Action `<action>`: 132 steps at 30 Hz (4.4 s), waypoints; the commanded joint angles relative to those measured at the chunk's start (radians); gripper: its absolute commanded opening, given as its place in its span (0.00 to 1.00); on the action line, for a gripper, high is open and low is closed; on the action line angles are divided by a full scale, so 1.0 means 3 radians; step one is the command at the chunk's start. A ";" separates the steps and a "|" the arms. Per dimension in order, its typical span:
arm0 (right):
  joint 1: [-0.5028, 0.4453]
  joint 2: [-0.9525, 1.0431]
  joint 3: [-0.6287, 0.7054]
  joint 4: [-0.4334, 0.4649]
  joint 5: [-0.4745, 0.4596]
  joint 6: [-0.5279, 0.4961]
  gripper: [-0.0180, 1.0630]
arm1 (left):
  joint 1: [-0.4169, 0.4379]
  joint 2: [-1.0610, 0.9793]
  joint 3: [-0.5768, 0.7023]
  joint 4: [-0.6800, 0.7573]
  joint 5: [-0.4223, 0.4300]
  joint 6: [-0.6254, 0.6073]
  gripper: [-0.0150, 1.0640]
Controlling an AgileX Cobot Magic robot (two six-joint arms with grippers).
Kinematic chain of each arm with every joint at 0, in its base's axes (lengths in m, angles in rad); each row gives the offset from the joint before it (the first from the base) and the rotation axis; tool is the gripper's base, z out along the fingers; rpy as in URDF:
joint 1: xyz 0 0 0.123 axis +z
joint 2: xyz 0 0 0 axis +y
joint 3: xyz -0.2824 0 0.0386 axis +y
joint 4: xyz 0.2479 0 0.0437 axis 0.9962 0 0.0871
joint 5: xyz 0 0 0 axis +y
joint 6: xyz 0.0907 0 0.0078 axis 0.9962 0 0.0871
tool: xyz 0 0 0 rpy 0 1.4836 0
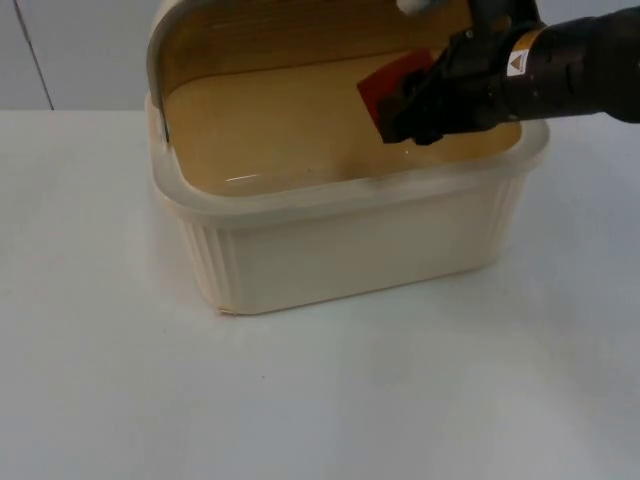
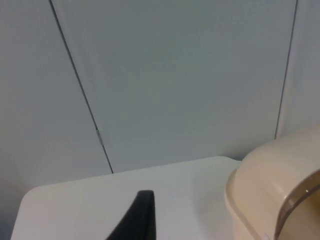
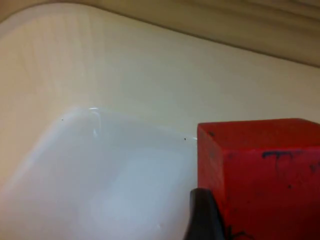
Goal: Open the box lid with the left hand, place the block into the box with the right hand, then close the box lid with the left hand.
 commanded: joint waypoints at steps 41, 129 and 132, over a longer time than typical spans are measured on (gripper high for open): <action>0.0181 -0.2006 -0.0025 0.0095 0.1355 0.0173 0.98 | -0.0016 -0.0016 -0.0012 0.0101 -0.0009 -0.0008 0.98; -0.1679 -0.3361 0.0403 0.0318 0.2795 0.0195 0.98 | -0.0009 0.0552 -0.0005 0.0053 -0.0211 -0.0267 0.98; -0.1565 -0.3442 0.0403 0.0164 0.2816 0.0195 0.98 | -0.0009 0.0816 -0.0005 -0.0143 -0.0497 -0.0267 0.98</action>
